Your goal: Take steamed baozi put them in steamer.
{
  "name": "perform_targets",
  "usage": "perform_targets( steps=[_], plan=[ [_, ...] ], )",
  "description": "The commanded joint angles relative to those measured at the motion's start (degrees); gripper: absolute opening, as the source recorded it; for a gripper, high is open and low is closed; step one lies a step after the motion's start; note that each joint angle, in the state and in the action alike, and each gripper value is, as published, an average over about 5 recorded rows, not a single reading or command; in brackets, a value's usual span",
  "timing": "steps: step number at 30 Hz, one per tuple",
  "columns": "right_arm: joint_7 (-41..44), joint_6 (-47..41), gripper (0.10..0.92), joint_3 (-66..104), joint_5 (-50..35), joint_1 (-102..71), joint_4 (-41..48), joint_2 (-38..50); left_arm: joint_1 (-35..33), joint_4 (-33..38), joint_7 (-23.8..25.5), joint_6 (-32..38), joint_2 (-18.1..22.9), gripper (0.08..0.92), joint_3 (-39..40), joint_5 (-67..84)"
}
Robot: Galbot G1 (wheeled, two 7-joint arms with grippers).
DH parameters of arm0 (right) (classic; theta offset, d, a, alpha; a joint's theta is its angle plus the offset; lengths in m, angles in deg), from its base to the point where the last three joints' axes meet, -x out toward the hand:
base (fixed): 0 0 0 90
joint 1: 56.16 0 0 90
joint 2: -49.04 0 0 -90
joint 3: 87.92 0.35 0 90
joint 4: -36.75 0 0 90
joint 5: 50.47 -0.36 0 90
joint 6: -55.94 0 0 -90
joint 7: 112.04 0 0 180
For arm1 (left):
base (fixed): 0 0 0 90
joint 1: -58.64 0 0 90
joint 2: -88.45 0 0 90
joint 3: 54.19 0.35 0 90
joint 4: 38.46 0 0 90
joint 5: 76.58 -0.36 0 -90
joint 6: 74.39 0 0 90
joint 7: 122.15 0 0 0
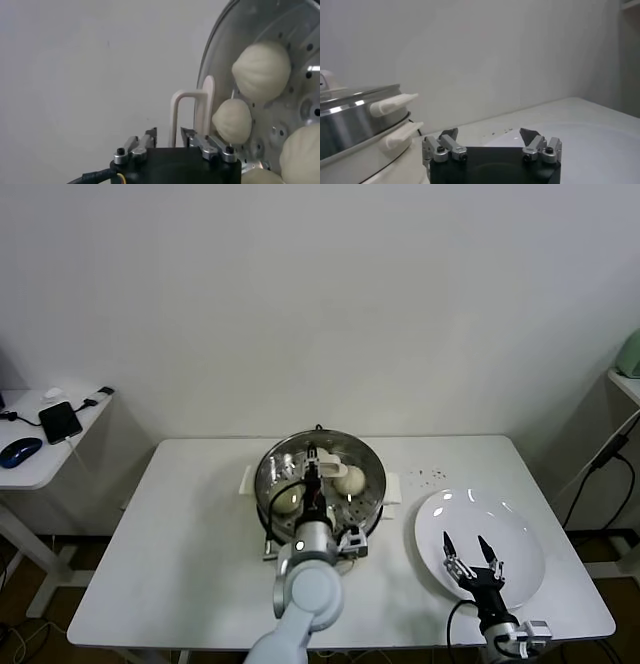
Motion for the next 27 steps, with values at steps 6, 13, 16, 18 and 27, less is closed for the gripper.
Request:
perform_targets(
  steps=[6,13,16,18,27],
  plan=[
    [0.00,-0.03,0.823,0.02,0.00,0.02,-0.16,0.22,-4.63,8.36,2.63,1.38,-1.25,0.577,0.34,2.04],
    [0.00,-0.09,0.823,-0.16,0.10,0.02,-0.47,0.18,-7.07,12.54,2.87,1.11,-2.49,0.770,0.20,2.07],
    [0.03,-0.13,0.823,-0.31,0.07,-0.16,-0.83,0.11,-8.76,15.68,3.13,0.99,-3.47,0.812,-0.05,1.93],
    [-0.03,-0.22,0.823,-0.34,0.08,-0.52,-1.42,0.08,-10.41,18.31,3.12,1.03,-4.30,0.821,-0.53,1.75],
    [1.62,1.01,0.823,-1.76,3.57,-4.24,-6.88,0.53,-19.21,26.40,-3.64,5.65,-6.38,0.823,-10.40,16.09]
  ],
)
